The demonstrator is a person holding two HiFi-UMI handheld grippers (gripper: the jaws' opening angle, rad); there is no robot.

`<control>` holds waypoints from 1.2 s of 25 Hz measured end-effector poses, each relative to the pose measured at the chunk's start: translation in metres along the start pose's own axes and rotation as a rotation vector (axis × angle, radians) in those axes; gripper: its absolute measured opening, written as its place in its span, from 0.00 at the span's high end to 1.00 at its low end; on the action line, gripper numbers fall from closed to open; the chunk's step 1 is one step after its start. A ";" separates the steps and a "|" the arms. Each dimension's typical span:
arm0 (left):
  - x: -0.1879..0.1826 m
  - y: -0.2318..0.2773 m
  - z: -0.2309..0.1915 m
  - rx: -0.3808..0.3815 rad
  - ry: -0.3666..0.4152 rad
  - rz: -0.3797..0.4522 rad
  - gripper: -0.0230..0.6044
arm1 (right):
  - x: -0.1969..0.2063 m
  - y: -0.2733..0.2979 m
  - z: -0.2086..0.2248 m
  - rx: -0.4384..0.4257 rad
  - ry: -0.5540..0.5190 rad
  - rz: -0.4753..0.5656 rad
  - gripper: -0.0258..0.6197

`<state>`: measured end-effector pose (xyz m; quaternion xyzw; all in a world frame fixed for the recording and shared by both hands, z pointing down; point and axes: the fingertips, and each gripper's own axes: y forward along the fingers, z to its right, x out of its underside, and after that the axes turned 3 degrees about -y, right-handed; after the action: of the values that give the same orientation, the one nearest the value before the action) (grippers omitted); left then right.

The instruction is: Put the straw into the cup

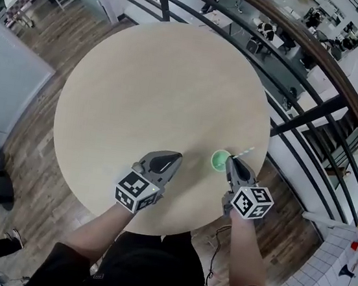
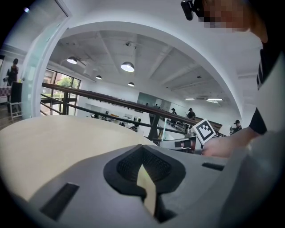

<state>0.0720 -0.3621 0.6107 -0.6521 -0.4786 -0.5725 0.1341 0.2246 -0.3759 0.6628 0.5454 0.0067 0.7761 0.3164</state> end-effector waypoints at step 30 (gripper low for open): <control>-0.028 -0.037 0.004 -0.043 -0.001 0.017 0.95 | 0.006 -0.005 0.010 0.038 -0.013 -0.099 0.90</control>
<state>0.0485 -0.3537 0.5714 -0.6592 -0.4606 -0.5811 0.1248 0.2348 -0.3725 0.6698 0.5553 0.0466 0.7557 0.3442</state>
